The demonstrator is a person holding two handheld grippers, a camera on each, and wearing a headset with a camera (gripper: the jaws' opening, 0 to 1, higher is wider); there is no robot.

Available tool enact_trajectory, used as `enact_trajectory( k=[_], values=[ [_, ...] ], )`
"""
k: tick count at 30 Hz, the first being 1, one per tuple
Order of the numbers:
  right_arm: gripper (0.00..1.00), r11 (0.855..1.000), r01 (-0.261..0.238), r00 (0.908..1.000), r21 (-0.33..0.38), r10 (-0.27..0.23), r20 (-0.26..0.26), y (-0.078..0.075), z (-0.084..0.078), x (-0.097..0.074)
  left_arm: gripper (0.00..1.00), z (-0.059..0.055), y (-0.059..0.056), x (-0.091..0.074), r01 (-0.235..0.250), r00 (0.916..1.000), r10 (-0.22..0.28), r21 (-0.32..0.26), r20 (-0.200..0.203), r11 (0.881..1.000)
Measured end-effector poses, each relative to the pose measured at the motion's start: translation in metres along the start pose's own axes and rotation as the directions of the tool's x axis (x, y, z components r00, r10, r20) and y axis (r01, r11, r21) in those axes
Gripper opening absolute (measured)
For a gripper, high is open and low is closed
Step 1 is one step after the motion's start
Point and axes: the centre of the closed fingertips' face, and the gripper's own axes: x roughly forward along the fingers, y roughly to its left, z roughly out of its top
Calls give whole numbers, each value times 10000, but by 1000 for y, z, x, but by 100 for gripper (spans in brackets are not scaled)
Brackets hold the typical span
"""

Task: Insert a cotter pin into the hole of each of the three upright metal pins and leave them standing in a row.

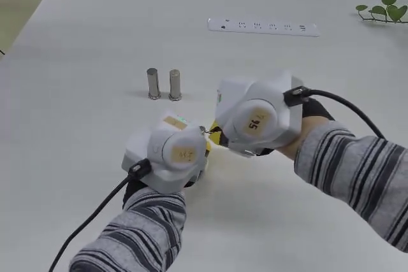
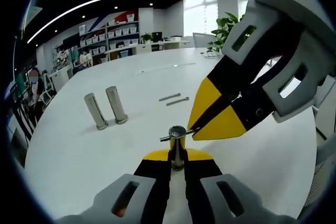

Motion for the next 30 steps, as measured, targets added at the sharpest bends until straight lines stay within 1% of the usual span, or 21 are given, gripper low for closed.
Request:
enact_trajectory(
  k=[2, 4, 8, 10, 15, 17, 24, 26, 30],
  values=[
    [0, 10000, -45, 9999, -60, 46, 110, 1, 2, 1, 5, 0, 0, 0, -16, 10000, 16, -15, -11, 10000],
    [0, 10000, -82, 9999, 40, 82, 152, 2, 3, 1, 5, 0, 0, 1, -48, 10000, 48, -63, -25, 10000],
    [5, 9995, 91, 9995, 290, -99, 286, -2, 2, -3, 5, -1, 0, 1, -51, 10000, 50, -45, -39, 10000],
    [5, 9992, 110, 9994, 393, -123, 312, -3, 1, -6, 5, -1, 0, 1, -63, 10000, 63, -36, -54, 10000],
    [2, 9990, 252, 9993, 361, -262, 263, -5, -2, -10, 5, -1, 0, 1, -127, 9999, 127, -35, -84, 9999],
    [0, 9985, 200, 9991, 500, -218, 358, -4, -1, -10, 5, -1, 0, 1, -145, 9999, 144, -36, -89, 9999],
    [0, 9984, 146, 9989, 542, -170, 430, 0, 1, -8, 5, -2, 0, 0, -137, 9998, 135, -127, -151, 9998],
    [0, 9982, 96, 9981, 597, -132, 602, 0, 4, -7, 5, -2, 0, 0, -155, 9998, 154, -107, -149, 9998],
    [0, 9978, 83, 9979, 659, -125, 641, 0, 7, -6, 5, -2, 0, 0, -162, 9998, 160, -116, -148, 9998]
  ],
)
